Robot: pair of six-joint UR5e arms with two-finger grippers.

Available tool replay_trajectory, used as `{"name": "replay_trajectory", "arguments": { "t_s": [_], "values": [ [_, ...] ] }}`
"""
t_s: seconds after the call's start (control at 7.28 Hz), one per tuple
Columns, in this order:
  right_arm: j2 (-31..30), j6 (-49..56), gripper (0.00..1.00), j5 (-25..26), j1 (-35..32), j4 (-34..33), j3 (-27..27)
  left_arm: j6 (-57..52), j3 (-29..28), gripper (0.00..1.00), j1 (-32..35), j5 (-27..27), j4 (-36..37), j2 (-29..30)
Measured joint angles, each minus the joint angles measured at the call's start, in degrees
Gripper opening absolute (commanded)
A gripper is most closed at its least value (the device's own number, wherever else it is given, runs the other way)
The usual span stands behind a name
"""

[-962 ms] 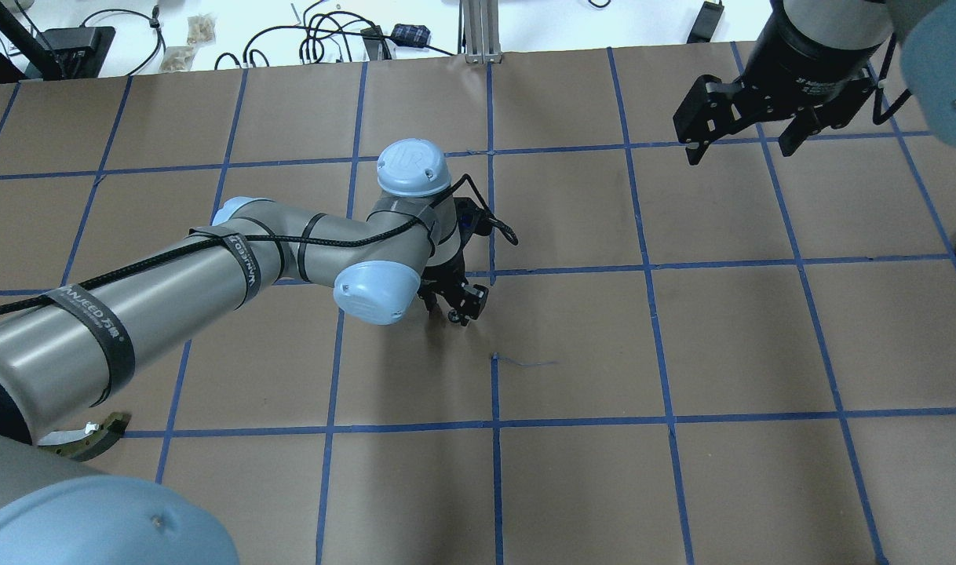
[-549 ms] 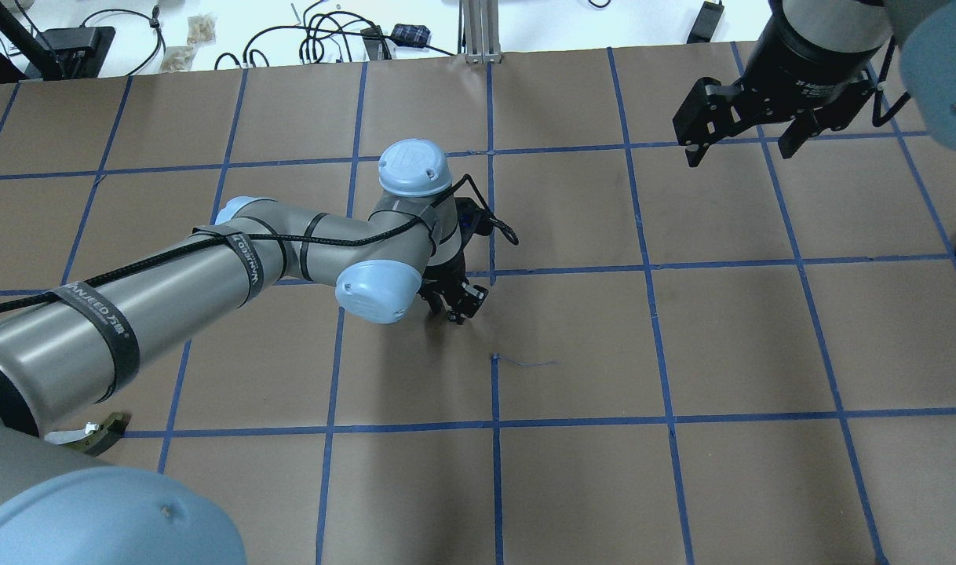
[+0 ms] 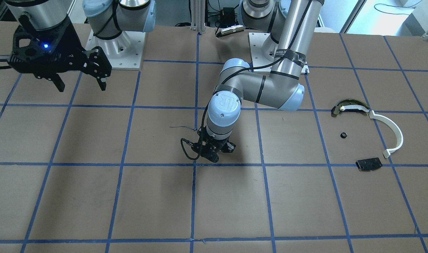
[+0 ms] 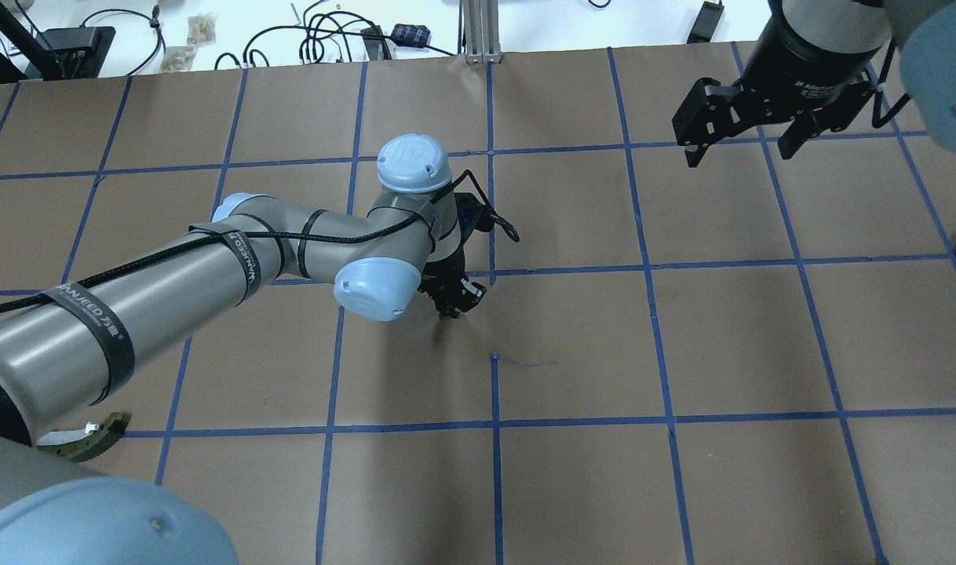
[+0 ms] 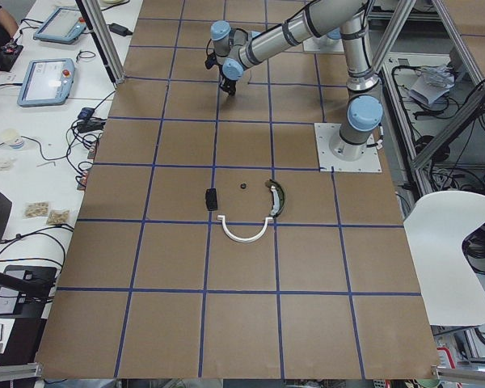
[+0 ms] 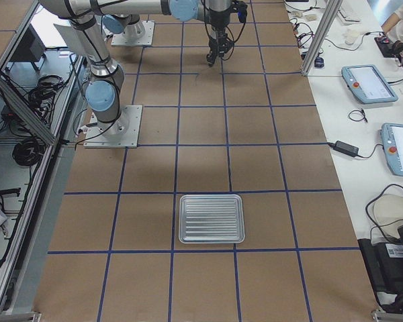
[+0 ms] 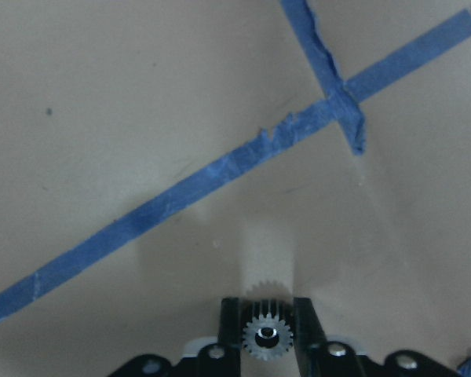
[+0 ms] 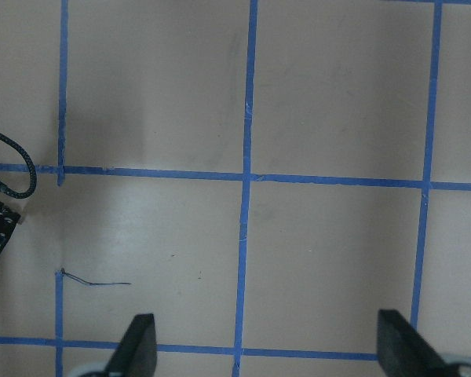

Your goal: Place bearing gear from tray to pile

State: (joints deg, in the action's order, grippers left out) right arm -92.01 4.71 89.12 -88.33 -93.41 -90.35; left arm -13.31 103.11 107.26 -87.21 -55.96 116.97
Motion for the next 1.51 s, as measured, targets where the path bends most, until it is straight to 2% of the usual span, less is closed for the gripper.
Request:
{"name": "replay_trajectory", "arguments": {
  "t_s": [0.27,0.41,0.69,1.1,1.51],
  "values": [
    [-0.01,-0.04,1.0,0.05,0.0,0.06,0.0,-0.02,-3.4,0.0,-2.63,-2.07,-4.32,-1.16],
    [-0.04,0.03,1.0,0.25,-0.01,0.03,0.01,0.9,-6.59,0.0,-7.13,-3.29,-9.11,-2.27],
    [-0.08,0.26,1.0,0.69,-0.06,-0.05,0.02,2.26,-9.89,0.0,-21.41,-5.26,-15.51,-5.0],
    [-0.07,0.38,1.0,0.92,-0.09,-0.05,0.01,-3.76,-8.48,0.0,-41.82,-5.76,-17.55,-6.53],
    [-0.09,0.55,1.0,1.87,-0.16,-0.05,0.01,-13.16,-2.47,0.0,-53.76,-5.62,-17.83,-6.62]
  ]
}}
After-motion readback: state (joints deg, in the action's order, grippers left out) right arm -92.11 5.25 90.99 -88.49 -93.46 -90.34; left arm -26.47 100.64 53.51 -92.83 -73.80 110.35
